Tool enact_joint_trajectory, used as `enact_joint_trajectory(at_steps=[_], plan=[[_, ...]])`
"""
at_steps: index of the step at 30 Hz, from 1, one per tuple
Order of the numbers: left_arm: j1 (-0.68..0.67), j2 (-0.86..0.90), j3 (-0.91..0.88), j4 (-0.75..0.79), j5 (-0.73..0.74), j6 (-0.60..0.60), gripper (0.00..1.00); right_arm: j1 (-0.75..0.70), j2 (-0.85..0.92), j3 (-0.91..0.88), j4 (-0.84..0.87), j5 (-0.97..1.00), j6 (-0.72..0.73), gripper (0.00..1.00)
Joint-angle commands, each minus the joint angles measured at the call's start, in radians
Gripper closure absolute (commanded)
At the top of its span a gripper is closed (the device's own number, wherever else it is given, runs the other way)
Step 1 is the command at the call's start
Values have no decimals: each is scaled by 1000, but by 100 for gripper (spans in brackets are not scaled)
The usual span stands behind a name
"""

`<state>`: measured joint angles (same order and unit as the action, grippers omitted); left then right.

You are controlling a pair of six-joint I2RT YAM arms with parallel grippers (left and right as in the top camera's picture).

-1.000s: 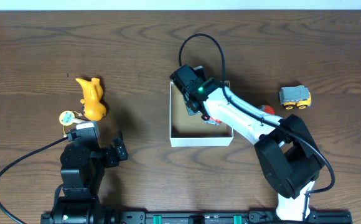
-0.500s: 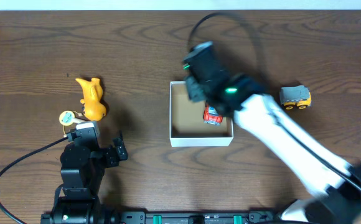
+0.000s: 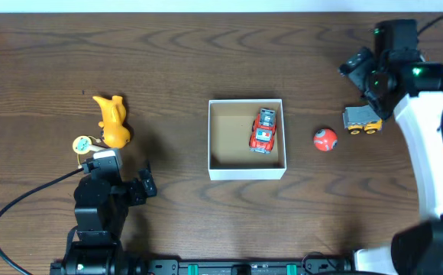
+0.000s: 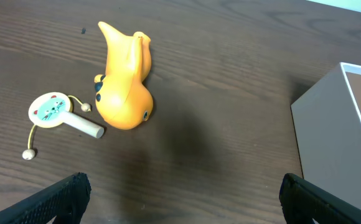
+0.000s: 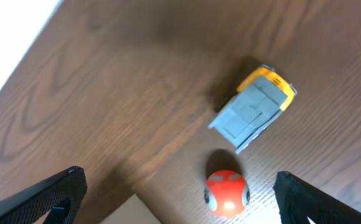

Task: Pack container
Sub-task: 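Move the right gripper right over the grey-yellow dump truck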

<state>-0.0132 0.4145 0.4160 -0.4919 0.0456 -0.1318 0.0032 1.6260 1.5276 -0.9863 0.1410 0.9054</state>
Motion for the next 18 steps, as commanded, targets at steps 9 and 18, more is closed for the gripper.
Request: enact_joint_trajectory(at_steps=[9,18], plan=[[5,1,24,-1,-1,-9,2,-98,195,-5,-45,-36,173,1],[5,1,24,-1,-1,-9,2,-102,292,-5,-60,3,227,1]])
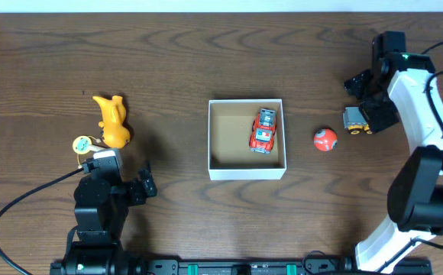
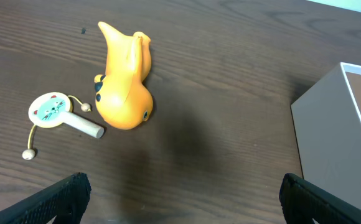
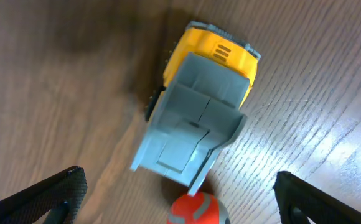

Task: Pack container
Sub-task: 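Move the right gripper right over the grey-yellow dump truck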

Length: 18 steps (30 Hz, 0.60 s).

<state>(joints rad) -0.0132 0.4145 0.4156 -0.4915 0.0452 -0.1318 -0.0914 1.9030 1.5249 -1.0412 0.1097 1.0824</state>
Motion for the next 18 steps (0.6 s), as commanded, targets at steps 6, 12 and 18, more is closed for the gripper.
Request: enact_joint_trajectory(at_steps=[6,12,18], plan=[[5,1,24,-1,0,-9,2,-8,34,-3,12,64,104,1],[5,1,24,-1,-1,-9,2,-8,57,-3,-1,69,209,1],[5,1,24,-1,-1,-9,2,-8,90,-3,2,62,248,1]])
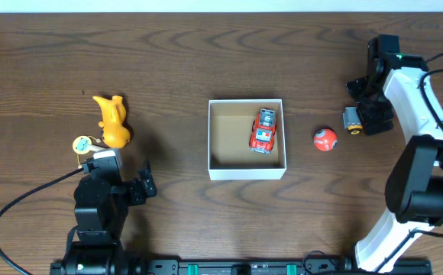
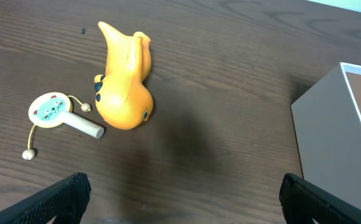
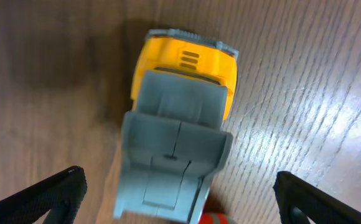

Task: Pack container
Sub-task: 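Move the right gripper right over the grey-yellow dump truck, then lower the right gripper and grasp the dump truck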

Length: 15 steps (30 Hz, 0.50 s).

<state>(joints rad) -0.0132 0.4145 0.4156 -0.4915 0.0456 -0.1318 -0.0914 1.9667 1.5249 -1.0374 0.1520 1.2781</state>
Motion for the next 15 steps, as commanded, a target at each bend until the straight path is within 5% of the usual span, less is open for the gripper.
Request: enact_joint_trajectory(at_steps=[1,15], plan=[[5,1,24,-1,-1,-9,2,-9,32,-3,-2,20,53,1],[5,1,24,-1,-1,-9,2,-14,50,-3,24,24,52,5]])
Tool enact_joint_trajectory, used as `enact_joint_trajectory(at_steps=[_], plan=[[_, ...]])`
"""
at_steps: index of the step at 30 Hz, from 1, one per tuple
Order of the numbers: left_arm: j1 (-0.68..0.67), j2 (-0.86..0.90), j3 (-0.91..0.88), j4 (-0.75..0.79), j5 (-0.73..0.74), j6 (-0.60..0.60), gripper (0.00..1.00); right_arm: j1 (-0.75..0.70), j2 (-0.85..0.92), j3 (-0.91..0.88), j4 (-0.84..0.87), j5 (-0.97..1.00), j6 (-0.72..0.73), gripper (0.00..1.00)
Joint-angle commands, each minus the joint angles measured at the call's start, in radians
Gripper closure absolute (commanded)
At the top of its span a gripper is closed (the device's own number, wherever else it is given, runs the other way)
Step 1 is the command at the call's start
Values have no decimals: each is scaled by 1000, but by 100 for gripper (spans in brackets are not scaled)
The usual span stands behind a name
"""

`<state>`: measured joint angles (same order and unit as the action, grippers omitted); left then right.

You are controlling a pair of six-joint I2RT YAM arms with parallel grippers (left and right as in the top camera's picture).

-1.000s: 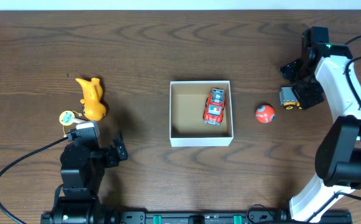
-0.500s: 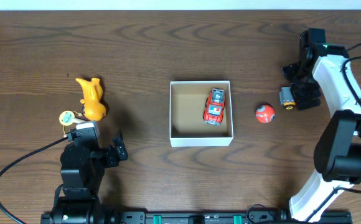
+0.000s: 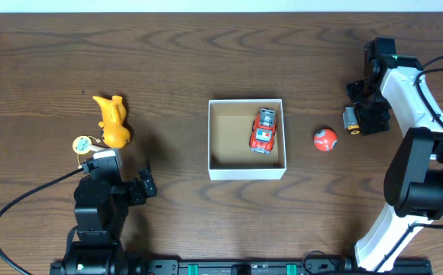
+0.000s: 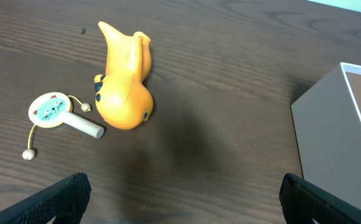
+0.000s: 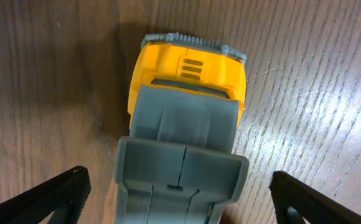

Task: Pack container
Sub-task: 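Lower the right gripper and grasp the dump truck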

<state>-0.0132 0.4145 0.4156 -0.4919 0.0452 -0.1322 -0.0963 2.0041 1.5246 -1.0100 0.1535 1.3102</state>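
Note:
A white box (image 3: 247,168) stands mid-table with a red toy car (image 3: 263,130) inside. The yellow-and-grey dump truck (image 5: 183,124) lies at the right, and my right gripper (image 5: 179,199) is open directly over it, a finger on each side, not touching; from overhead the truck (image 3: 350,118) is mostly hidden under that wrist. A red ball (image 3: 324,139) rests between box and truck. At the left lie an orange duck (image 4: 123,78) and a small rattle drum (image 4: 55,112). My left gripper (image 4: 180,199) hangs open over bare table near them.
The box's white wall (image 4: 330,130) fills the right edge of the left wrist view. Dark wooden table (image 3: 176,69) stretches around the toys. The left arm's cable runs across the near left corner.
My right gripper has come slightly lower and squarer over the dump truck, which now fills more of the wrist view. The left arm and all toys are unchanged.
At first my right gripper was high above the truck and ball at the far right. Then it was much nearer the truck, then closer still and turned along it, and now it straddles it, open. The left arm stayed put throughout.

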Motion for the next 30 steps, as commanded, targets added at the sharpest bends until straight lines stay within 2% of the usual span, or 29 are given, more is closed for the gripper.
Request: enact_joint_trajectory(at_steps=[1,19,24,28,30], plan=[[5,1,24,-1,-1,-8,2,-9,13,-5,-3,23,20,6],[5,1,24,-1,0,-8,2,-10,51,-35,30,14,9,5],[5,1,24,-1,-1,-8,2,-10,51,-35,26,14,-11,23],[5,1,24,-1,-1,-8,2,-10,51,-35,25,14,-26,45],[5,1,24,-1,0,-8,2,-10,51,-35,22,14,-26,48]])
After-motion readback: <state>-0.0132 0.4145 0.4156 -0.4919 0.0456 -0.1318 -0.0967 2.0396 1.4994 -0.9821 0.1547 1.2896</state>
